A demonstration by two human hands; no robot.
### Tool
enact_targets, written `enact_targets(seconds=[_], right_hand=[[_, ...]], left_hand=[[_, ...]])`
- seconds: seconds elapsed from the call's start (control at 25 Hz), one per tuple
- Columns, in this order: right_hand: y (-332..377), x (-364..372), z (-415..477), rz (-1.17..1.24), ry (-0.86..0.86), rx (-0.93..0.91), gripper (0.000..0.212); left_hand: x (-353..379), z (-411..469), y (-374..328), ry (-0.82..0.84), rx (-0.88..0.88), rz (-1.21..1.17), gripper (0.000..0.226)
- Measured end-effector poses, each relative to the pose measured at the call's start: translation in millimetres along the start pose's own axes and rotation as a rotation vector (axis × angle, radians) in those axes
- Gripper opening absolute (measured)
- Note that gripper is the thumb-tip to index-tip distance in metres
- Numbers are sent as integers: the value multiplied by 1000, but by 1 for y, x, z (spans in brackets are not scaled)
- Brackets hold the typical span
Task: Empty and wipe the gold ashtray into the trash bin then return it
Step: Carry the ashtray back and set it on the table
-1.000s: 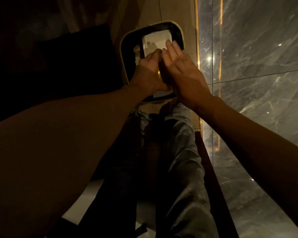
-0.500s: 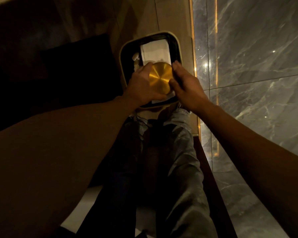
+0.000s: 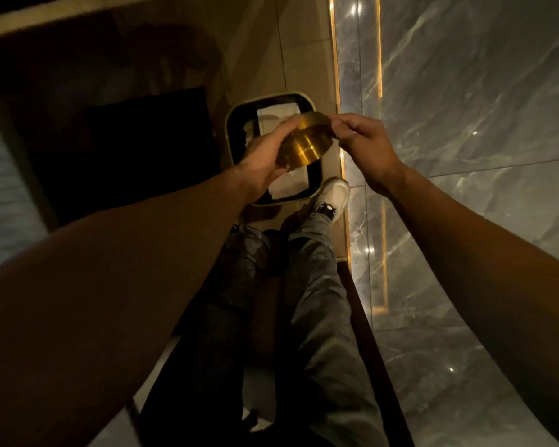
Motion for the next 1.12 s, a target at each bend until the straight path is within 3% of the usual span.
enact_targets(seconds=[0.12,0.28,0.52,0.6,0.68,0.76,0.96,1.12], right_hand=[[41,-15,-29,19,-51,-13,24],[105,-26,-79,1,-111,-67,25],[207,-11,-164,124,-96,-191,24],[239,6,-192,132,-73,-242,24],[268,31,-220,124,-48,-307,25],[291,57,-244,73,-43,-366,27],[323,150,-304,4,56,-429,38],[339,223,-349,-32,108,-475,58]], left_hand=[[15,-45,-20,12,-46,-93,59],[25,-121,-55,-16,-9,-57,67],[8,-261,-125,18,456,18,48],[-10,-309,-138,38,599,59,63],[-37,-352,-142,30,738,170,91],[-66,-383,-139,49,793,226,111],[-165,-451,-131,-89,987,331,112],[-241,-501,-122,-98,1066,320,110]])
Point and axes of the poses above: each hand's wrist, its own z-axis towards the middle knuckle, its own x-axis out of the palm, y = z × x, the point moved 8 cm from there along z, towards the middle knuckle, and after that the axes turned 6 degrees about -z, right-handed, at the moved point
